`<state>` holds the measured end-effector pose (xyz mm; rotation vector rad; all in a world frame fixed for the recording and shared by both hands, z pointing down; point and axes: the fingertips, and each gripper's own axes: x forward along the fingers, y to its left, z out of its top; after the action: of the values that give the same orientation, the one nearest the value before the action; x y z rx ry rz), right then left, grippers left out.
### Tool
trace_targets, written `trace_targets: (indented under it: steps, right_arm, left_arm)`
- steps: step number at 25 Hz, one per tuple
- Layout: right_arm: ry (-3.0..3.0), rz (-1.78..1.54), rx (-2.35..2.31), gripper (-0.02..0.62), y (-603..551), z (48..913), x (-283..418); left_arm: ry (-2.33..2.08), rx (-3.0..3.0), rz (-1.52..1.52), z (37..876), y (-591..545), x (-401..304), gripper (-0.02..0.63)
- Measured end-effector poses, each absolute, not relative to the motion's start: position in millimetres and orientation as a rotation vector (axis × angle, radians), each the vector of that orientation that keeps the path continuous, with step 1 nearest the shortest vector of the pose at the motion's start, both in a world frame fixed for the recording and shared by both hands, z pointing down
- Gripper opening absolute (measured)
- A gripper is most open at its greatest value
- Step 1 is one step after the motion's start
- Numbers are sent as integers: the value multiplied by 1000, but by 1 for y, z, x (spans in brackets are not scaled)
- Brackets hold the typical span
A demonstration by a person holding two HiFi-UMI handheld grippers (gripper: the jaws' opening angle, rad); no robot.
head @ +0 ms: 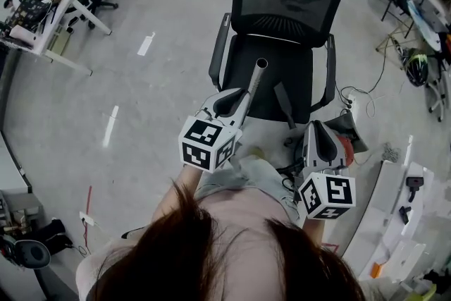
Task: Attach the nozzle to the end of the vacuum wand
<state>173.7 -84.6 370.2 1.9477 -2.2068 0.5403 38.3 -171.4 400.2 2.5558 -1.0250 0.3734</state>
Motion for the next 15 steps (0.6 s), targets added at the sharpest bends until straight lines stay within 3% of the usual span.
trace_targets:
  steps: [15]
  right_arm:
    - [-2214,568,1887,28,-90,389,204]
  left_arm:
    - [-1113,2489,415,434,-194,54,55]
